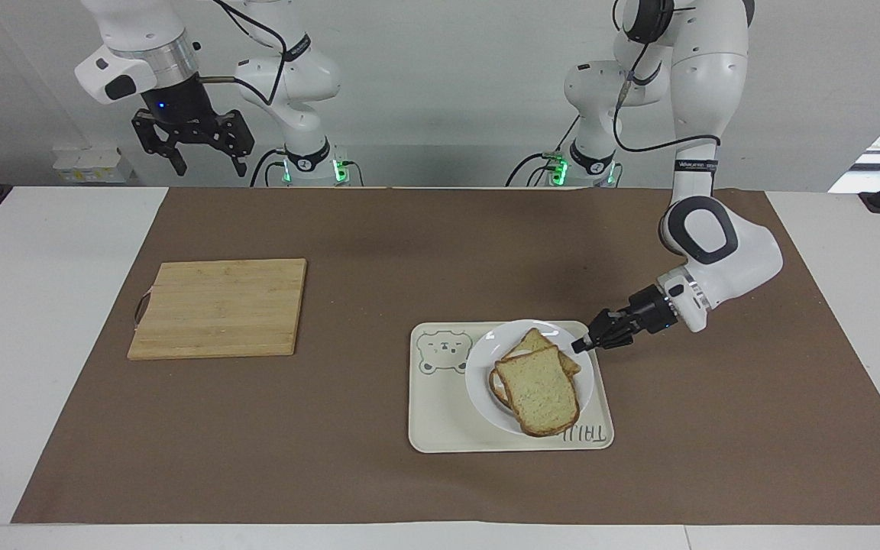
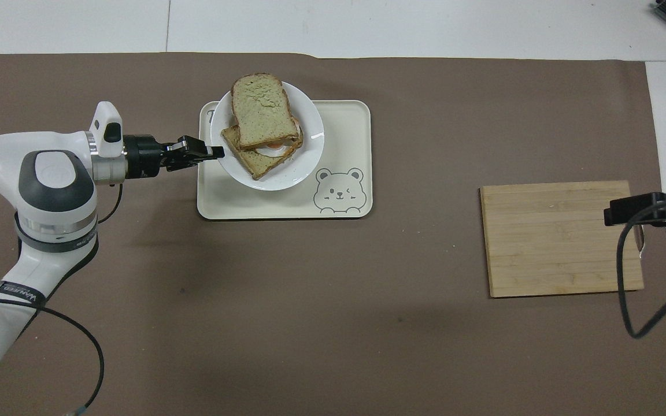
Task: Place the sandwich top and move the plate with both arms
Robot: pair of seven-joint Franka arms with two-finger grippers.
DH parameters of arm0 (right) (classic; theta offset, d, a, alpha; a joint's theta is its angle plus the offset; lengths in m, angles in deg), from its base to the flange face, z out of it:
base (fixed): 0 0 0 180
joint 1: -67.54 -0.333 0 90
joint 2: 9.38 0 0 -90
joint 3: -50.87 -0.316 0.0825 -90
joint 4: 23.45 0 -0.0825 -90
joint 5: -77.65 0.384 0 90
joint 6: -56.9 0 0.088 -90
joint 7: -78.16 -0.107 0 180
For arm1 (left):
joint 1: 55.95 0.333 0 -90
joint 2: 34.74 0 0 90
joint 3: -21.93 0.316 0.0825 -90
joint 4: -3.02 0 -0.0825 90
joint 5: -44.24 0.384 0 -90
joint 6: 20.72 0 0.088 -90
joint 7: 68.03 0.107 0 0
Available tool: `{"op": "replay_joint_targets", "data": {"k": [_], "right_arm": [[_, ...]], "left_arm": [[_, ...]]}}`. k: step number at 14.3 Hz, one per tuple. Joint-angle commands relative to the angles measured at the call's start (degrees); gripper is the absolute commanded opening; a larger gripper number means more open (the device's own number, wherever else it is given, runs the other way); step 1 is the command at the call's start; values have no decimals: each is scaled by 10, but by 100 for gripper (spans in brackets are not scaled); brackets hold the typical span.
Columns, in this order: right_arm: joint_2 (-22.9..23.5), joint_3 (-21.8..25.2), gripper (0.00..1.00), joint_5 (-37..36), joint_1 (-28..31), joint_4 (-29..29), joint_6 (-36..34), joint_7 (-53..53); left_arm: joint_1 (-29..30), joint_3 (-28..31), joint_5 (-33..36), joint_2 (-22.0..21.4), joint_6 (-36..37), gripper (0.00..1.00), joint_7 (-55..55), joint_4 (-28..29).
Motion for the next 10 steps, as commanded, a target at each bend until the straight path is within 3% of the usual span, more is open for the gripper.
{"op": "replay_joint_targets", "data": {"k": [1,3,4,5,7,8,10], "right_arm": [[-16,0,100,13,0,-19,3,-1],[-16,0,100,13,0,-20,3,-1],[-16,0,100,13,0,-20,3,-1],[-16,0,100,13,0,-20,3,-1],[-16,0,100,13,0,-20,4,-2],[-15,0,100,12,0,-20,4,-3],[-15,0,100,12,4,-20,4,-3]], "left_arm": [[-12,-4,21,25,-28,0,-2,-21],[-16,-3,24,25,-35,6,-8,-15],[-19,-2,26,25,-36,44,-7,-15],[-22,-2,37,25,-37,64,-7,-16],[-25,1,71,18,-41,85,-17,-21],[-26,4,104,11,-41,100,-28,-25],[-17,4,192,-10,-40,100,-76,-35]]}}
